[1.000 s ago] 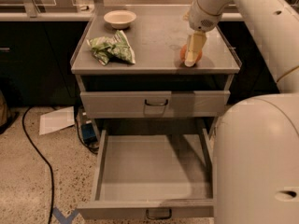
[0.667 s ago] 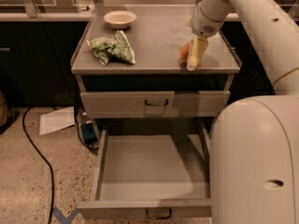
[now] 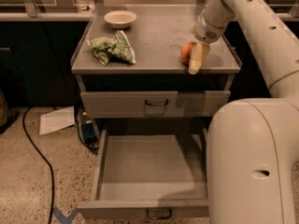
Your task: Place orange into middle drawer
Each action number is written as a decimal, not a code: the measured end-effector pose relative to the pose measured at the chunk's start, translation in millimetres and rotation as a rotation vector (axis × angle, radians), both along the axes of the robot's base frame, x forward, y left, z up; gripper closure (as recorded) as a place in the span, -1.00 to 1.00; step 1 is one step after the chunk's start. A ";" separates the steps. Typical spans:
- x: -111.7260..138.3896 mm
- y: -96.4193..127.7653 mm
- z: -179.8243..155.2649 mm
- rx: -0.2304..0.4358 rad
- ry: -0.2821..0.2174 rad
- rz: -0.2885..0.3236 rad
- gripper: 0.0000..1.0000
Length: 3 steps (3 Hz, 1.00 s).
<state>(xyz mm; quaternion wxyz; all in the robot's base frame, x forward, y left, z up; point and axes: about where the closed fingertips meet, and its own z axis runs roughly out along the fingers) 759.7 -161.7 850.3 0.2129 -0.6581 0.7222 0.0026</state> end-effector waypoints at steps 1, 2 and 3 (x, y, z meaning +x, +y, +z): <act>3.0 13.5 -5.5 0.011 0.010 0.024 -1.00; 3.0 13.5 -5.5 0.011 0.010 0.024 -1.00; 3.0 13.5 -5.5 0.011 0.010 0.024 -0.62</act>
Offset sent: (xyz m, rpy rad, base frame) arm 0.0026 0.0177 -0.0005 0.0163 0.0233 0.0406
